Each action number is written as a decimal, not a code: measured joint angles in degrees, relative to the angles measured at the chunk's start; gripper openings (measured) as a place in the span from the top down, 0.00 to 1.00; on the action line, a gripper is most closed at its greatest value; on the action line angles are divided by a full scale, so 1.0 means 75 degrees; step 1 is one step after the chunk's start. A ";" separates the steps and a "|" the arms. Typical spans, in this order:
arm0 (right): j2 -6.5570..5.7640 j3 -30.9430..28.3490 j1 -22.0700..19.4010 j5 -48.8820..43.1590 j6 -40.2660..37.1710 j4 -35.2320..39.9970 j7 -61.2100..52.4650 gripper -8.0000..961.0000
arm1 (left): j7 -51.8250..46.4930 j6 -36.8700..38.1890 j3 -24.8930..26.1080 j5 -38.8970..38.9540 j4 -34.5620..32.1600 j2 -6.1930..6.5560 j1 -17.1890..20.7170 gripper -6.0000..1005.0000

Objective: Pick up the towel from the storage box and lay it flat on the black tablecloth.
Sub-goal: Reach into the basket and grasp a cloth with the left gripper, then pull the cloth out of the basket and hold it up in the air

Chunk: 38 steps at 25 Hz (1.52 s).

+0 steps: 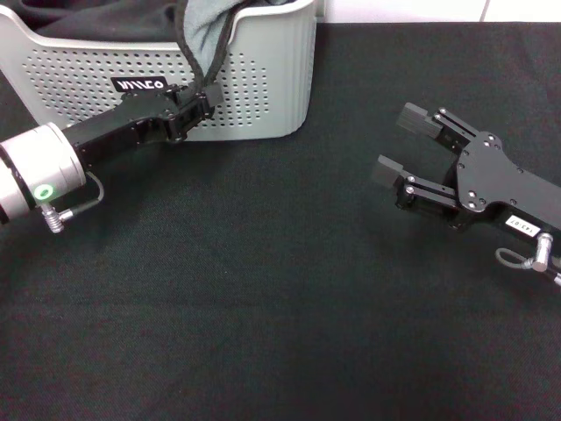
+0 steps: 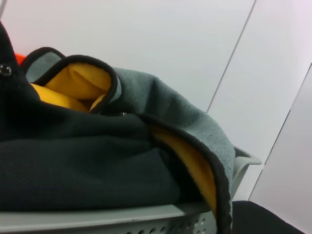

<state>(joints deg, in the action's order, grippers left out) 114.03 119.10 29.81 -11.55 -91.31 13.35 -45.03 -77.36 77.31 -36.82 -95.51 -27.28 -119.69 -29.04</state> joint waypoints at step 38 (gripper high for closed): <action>0.0298 0.0645 -0.0882 0.1516 0.3639 0.3086 0.8579 0.11 | -0.0618 0.4687 0.0031 0.3535 -0.0723 0.0049 0.0247 0.95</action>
<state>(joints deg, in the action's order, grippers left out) 116.27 123.93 23.19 -0.18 -64.02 36.49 19.32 -82.00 112.46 -36.59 -69.00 -32.70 -119.33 -27.18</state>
